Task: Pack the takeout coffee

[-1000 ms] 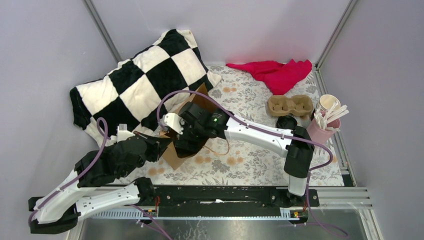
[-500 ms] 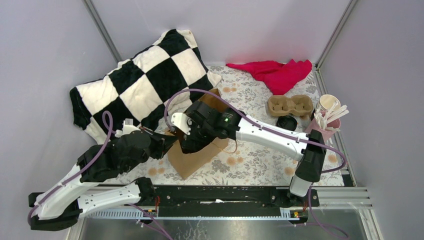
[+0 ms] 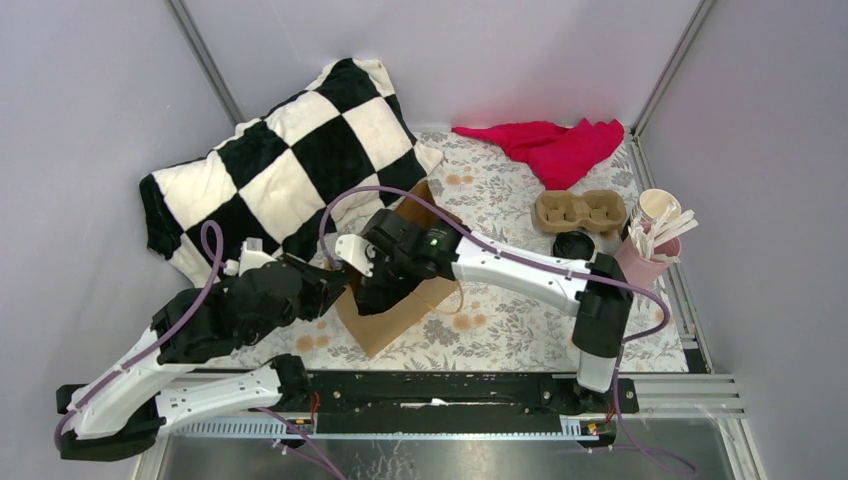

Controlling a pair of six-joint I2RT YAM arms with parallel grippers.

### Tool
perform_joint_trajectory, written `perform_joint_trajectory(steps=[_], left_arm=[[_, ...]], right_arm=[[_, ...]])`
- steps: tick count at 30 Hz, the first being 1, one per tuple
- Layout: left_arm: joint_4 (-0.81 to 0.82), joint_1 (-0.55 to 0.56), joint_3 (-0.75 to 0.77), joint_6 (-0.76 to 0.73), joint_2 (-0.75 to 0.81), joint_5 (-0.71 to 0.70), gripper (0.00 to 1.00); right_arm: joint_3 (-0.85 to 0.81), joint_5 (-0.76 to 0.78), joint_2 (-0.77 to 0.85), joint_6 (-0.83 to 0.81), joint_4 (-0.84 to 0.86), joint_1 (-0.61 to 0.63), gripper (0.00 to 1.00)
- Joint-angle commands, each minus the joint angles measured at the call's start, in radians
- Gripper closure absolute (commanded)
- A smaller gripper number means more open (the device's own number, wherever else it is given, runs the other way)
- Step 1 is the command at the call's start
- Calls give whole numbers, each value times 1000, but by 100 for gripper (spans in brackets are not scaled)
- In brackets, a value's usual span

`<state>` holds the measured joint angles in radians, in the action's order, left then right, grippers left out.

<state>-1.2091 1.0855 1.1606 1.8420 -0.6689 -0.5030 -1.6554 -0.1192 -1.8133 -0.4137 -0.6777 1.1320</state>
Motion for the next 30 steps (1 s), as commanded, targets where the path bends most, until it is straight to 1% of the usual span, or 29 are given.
perform_joint_trajectory(steps=[1, 3, 7, 9, 13, 15, 19, 26, 30], left_arm=[[0, 4, 54, -26, 8, -24, 71], [-33, 4, 72, -38, 11, -28, 67], [-114, 4, 105, -38, 18, -40, 65], [-170, 5, 125, -34, 20, -53, 62], [-247, 4, 163, -35, 31, -81, 61], [-248, 4, 161, -32, 45, -90, 61], [-225, 4, 158, -47, 58, -100, 60], [-175, 4, 161, -92, 58, -121, 57], [-155, 4, 142, -101, 64, -110, 55]], right_arm=[[-41, -53, -69, 29, 7, 6, 1], [-61, -62, -102, 38, -5, 6, 1], [-96, -65, -162, 57, -21, 6, 1], [-106, -65, -185, 67, -24, 6, 1], [-128, -75, -240, 92, -51, 9, 1], [-129, -75, -249, 105, -62, 13, 2], [-142, -60, -213, 111, -65, 12, 1], [-253, -26, -158, 145, -131, 12, 0], [-275, -1, -116, 161, -146, 12, 0]])
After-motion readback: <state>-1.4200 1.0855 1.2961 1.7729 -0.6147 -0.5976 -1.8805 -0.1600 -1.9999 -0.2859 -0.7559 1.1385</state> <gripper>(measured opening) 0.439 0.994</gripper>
